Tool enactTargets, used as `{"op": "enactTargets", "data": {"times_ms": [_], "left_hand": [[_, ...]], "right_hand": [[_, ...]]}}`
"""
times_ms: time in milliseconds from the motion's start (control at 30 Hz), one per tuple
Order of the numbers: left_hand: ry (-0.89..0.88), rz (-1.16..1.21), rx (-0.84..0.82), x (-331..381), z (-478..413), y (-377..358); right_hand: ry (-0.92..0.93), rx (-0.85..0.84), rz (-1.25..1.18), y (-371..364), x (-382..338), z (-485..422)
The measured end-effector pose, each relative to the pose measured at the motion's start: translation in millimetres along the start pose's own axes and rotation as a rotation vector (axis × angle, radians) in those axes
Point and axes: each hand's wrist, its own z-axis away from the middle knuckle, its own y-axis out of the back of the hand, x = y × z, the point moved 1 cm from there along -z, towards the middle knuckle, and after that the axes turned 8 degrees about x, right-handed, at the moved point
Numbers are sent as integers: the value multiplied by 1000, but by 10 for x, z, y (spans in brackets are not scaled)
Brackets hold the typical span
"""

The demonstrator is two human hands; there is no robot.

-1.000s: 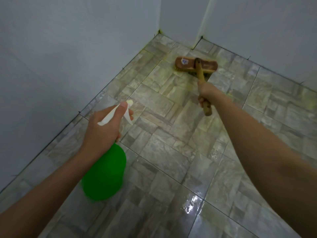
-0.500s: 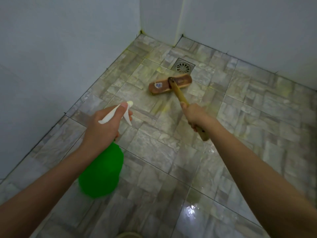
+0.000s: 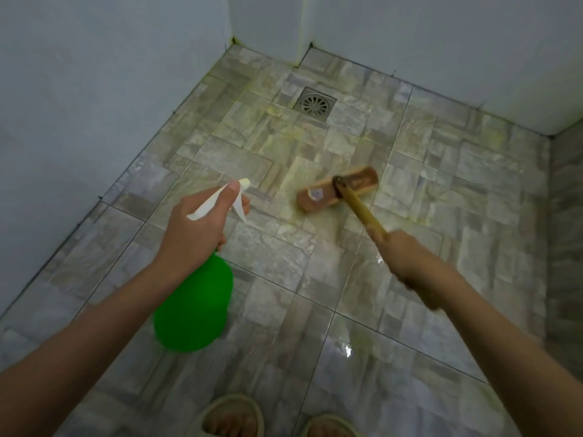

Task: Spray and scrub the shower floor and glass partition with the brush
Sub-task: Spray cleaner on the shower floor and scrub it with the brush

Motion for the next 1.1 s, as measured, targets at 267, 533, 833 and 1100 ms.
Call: {"op": "enactTargets", "data": {"times_ms": [267, 533, 833, 1100], "left_hand": [[-7, -36, -7, -47, 103, 12], [12, -14, -8, 13, 167, -11], [24, -21, -35, 23, 226, -120], [-29, -78, -64, 106, 290, -207]], "right_hand": [[114, -21, 119, -243, -39, 213], [72, -56, 147, -383, 511, 746], [73, 3, 23, -232, 186, 177], [-5, 49, -18, 25, 297, 0]]}}
